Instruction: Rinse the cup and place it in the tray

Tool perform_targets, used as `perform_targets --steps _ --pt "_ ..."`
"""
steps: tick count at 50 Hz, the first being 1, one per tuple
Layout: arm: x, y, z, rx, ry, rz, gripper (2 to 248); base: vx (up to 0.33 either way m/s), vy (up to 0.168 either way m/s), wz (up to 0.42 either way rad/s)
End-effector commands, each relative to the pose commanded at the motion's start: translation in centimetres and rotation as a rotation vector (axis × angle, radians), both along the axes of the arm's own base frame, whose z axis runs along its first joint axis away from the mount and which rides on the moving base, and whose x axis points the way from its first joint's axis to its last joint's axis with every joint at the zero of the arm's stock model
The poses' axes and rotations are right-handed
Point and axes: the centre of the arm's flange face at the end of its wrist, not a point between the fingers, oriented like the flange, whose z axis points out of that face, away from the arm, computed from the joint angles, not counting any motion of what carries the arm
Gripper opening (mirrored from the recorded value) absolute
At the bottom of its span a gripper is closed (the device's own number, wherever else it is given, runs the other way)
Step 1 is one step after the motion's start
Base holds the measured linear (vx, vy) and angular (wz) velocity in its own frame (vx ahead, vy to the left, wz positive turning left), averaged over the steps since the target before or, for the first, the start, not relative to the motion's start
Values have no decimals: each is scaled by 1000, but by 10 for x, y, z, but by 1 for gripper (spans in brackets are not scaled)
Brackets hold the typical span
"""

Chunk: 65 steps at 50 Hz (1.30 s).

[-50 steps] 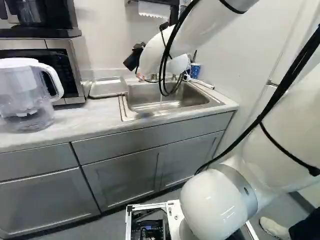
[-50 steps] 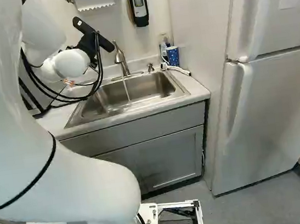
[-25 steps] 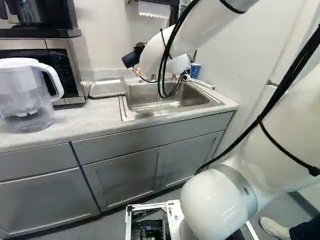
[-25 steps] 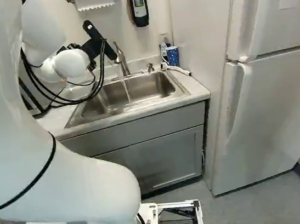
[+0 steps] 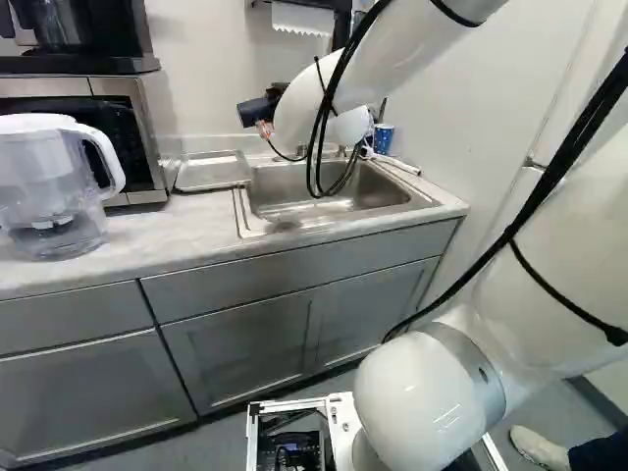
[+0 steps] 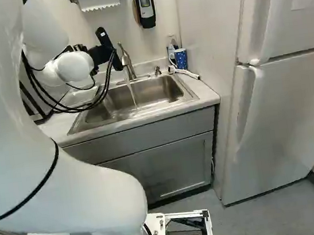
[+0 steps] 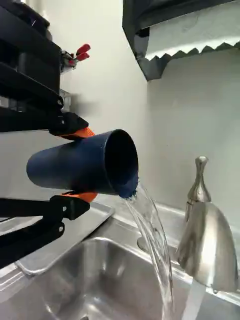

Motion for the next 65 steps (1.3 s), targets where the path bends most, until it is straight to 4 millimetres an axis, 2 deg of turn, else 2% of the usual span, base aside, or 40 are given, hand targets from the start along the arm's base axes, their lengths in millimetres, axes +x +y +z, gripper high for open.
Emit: perform_targets --steps 58,65 --pt "0 0 0 566 222 -50 121 0 0 0" --pt "0 0 0 566 222 -50 121 0 0 0"
